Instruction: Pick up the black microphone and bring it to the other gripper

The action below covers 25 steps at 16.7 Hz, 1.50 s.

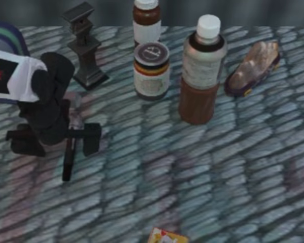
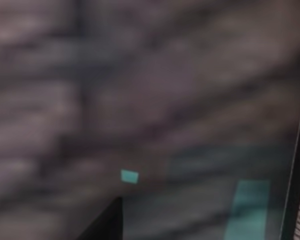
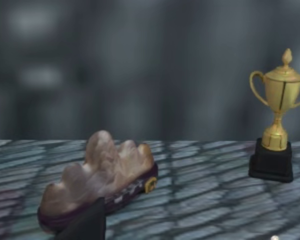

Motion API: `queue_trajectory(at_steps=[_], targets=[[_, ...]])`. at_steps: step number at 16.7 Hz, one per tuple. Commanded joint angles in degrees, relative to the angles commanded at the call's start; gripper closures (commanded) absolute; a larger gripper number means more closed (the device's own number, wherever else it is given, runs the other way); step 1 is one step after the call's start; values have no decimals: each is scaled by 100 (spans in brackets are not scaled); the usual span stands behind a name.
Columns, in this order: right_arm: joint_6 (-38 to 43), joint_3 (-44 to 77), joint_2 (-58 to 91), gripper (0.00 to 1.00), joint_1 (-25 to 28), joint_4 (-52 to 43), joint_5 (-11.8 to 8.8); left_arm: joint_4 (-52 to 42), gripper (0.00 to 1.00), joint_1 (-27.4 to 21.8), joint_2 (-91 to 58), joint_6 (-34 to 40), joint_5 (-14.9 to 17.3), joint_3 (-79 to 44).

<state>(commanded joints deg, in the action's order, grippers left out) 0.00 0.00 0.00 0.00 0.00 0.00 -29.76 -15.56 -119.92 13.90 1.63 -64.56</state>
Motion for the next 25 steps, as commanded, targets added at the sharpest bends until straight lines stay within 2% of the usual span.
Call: queue_trajectory(at_steps=[12,20,21,25], targets=[[0,0,0,0,0,0,0,0,98,0,0,0,0,0],[0,0,0,0,0,0,0,0,100,0,0,0,0,0],[0,0,0,0,0,0,0,-289,100,37,398,-179,-299,-71],[0,0,0,0,0,0,0,77,100,39,450,-251,-118,-9]])
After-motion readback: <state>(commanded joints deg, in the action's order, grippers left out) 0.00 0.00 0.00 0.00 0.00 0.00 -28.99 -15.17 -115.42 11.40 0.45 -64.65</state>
